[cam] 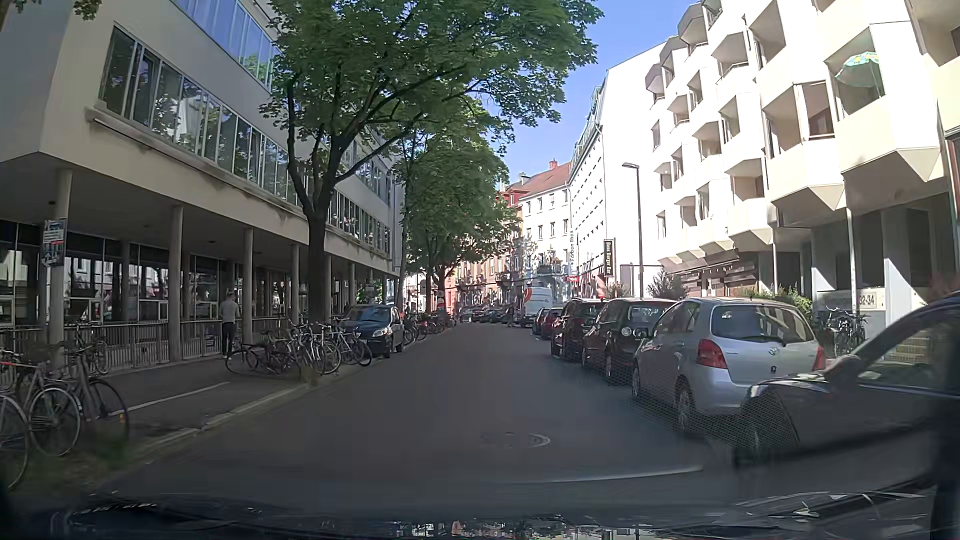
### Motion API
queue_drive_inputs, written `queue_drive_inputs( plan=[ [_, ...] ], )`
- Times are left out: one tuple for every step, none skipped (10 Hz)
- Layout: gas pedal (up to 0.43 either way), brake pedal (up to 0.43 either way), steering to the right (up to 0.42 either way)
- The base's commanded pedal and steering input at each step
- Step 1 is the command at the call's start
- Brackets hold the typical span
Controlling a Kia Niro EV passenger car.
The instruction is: Follow the waypoints while adhering to traffic rules and regulations
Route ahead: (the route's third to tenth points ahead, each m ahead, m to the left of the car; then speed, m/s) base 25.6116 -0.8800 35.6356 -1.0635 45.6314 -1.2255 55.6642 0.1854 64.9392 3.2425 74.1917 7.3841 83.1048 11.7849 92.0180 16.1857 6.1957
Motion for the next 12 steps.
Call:
queue_drive_inputs(
  plan=[
    [0.079,0.0,0.005],
    [0.079,0.0,0.004],
    [0.079,0.0,0.003],
    [0.067,0.0,0.002],
    [0.067,0.0,0.001],
    [0.059,0.0,0.001],
    [0.059,0.0,-0.001],
    [0.047,0.0,-0.003],
    [0.039,0.0,-0.004],
    [0.028,0.0,-0.003],
    [0.02,0.0,-0.004],
    [0.02,0.0,-0.004]
  ],
)
